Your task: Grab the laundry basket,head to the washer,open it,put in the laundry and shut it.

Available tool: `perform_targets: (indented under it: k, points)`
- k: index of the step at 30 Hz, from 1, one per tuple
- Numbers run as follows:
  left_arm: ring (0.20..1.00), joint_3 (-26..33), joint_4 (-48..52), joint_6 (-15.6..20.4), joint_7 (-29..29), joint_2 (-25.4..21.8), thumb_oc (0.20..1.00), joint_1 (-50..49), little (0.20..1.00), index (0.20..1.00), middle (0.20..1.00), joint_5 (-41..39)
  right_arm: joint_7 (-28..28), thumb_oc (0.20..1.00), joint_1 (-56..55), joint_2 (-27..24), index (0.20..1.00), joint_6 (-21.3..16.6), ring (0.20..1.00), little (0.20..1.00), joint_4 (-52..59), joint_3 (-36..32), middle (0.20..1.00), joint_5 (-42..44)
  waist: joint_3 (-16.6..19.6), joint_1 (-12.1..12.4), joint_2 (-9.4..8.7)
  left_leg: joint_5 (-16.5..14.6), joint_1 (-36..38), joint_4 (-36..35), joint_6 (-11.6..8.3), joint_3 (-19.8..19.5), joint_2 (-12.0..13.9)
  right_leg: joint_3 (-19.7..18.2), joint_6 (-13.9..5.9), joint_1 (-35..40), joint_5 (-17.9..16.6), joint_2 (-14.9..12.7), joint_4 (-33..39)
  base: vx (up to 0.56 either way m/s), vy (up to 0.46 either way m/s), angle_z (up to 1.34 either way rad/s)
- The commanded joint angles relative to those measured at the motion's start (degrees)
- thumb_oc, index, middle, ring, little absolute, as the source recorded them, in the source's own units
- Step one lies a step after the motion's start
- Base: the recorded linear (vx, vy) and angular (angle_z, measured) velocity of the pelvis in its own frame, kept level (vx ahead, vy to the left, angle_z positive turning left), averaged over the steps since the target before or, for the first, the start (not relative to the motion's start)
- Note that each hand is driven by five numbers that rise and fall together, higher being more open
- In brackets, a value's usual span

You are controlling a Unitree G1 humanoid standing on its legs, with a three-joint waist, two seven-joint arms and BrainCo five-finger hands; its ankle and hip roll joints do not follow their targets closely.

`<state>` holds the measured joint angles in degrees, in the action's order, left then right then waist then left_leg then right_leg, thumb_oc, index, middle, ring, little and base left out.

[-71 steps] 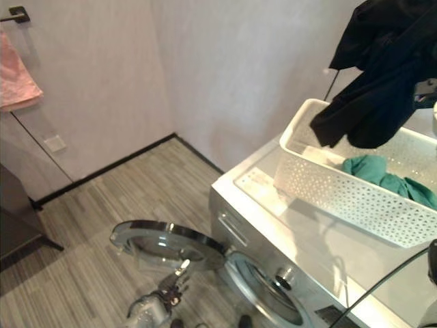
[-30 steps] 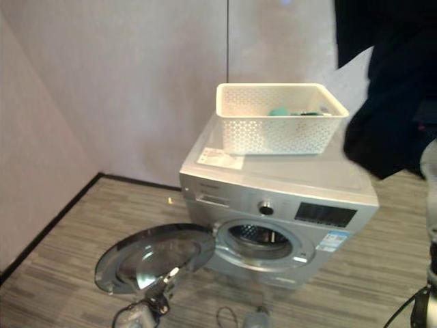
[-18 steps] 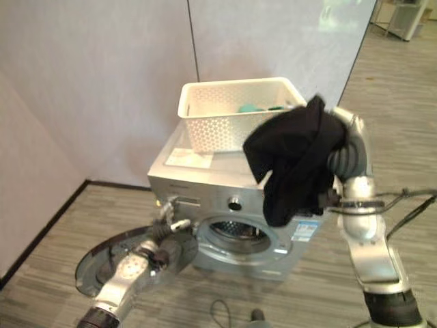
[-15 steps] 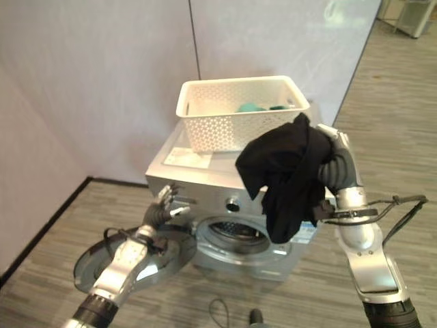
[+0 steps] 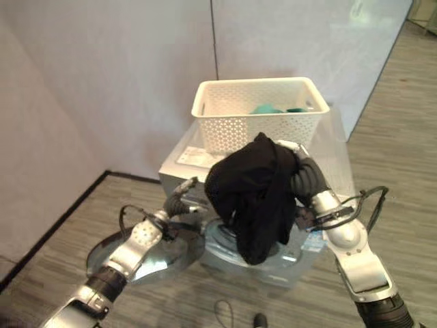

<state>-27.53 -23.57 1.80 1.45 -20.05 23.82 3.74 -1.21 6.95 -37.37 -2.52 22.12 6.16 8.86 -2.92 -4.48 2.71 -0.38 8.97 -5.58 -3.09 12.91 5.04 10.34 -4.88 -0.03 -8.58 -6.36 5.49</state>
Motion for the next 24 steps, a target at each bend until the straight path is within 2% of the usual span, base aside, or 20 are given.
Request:
perform_targets:
  k: [1, 4, 5, 10, 13, 20, 24]
  points:
    - [1.000, -5.12, -4.75, -0.43, -2.45, 1.43, 1.000, 4.67, 1.000, 1.000, 1.000, 2.53, 1.16, 0.200, 6.04, 0.50, 0.200, -3.46, 0.200, 0.200, 2.76, -2.60, 0.200, 2.34, 0.10, -1.32, -2.18, -5.43, -0.56, 0.76, 2.65, -0.68, -1.42, 1.04, -2.10, 3.15, 10.45, -2.07, -5.07, -0.03, -0.004, -0.01]
    - [1.000, -8.28, -3.84, -0.79, -5.22, 3.79, 1.000, 7.40, 1.000, 1.000, 1.000, -1.14, 1.91, 0.200, 6.83, 1.88, 0.200, -2.62, 0.200, 0.200, 1.82, -1.91, 0.200, 2.09, -0.03, -1.46, -1.88, -5.22, -0.99, 0.58, 2.59, -1.66, -1.49, 1.94, -1.84, 3.39, 10.86, -2.24, -5.42, -0.04, -0.004, 0.14]
    - [1.000, -11.05, -3.14, -0.33, -6.50, 6.23, 1.000, 10.66, 1.000, 1.000, 1.000, -6.45, 3.79, 0.200, 8.32, 4.04, 0.200, -2.20, 0.200, 0.200, -1.00, -0.20, 0.200, 2.48, -0.07, -1.47, -1.68, -4.94, -1.50, 0.58, 2.33, -2.53, -1.71, 3.05, -1.65, 3.66, 10.98, -2.42, -5.47, -0.04, -0.004, 0.26]
    - [1.000, -12.70, -2.44, 1.75, -5.29, 8.06, 1.000, 13.66, 1.000, 1.000, 1.000, -12.29, 5.13, 0.200, 10.68, 6.19, 0.200, -2.59, 0.200, 0.200, -3.69, 2.65, 0.200, 3.41, -0.07, -1.63, -1.55, -4.65, -1.99, 0.58, 2.09, -3.38, -1.81, 4.17, -1.54, 3.93, 10.99, -2.58, -5.20, -0.01, -0.004, 0.22]
    - [1.000, -13.24, -4.61, 1.05, -5.16, 11.45, 1.000, 12.90, 1.000, 1.000, 1.000, -20.03, 6.10, 0.200, 12.68, 8.33, 0.200, -2.40, 0.200, 0.200, -5.95, 5.45, 0.200, 3.79, 0.05, -1.70, -1.47, -4.64, -2.07, 0.58, 2.04, -3.53, -1.90, 4.52, -1.44, 4.16, 10.84, -2.69, -4.95, 0.00, -0.006, 0.10]
    - [1.000, -16.17, -5.36, 0.35, -6.46, 13.64, 1.000, 13.60, 1.000, 1.000, 1.000, -20.58, 8.12, 0.200, 16.28, 9.95, 0.200, -1.34, 0.200, 0.200, -10.80, 6.87, 0.200, 2.70, 0.34, -1.60, -1.14, -4.81, -1.85, 0.58, 2.10, -3.57, -2.00, 4.49, -1.36, 4.59, 10.74, -2.63, -4.45, 0.00, -0.001, 0.04]
    - [1.000, -17.27, -3.66, 1.52, -7.21, 12.56, 1.000, 14.89, 1.000, 1.000, 1.000, -19.01, 9.26, 0.200, 19.12, 10.69, 0.200, -1.64, 0.200, 0.200, -14.51, 7.60, 0.200, 2.72, 0.42, -1.21, -1.16, -4.87, -1.74, 0.58, 1.98, -3.61, -1.85, 4.39, -1.32, 4.85, 10.77, -2.40, -4.14, 0.00, 0.000, 0.00]
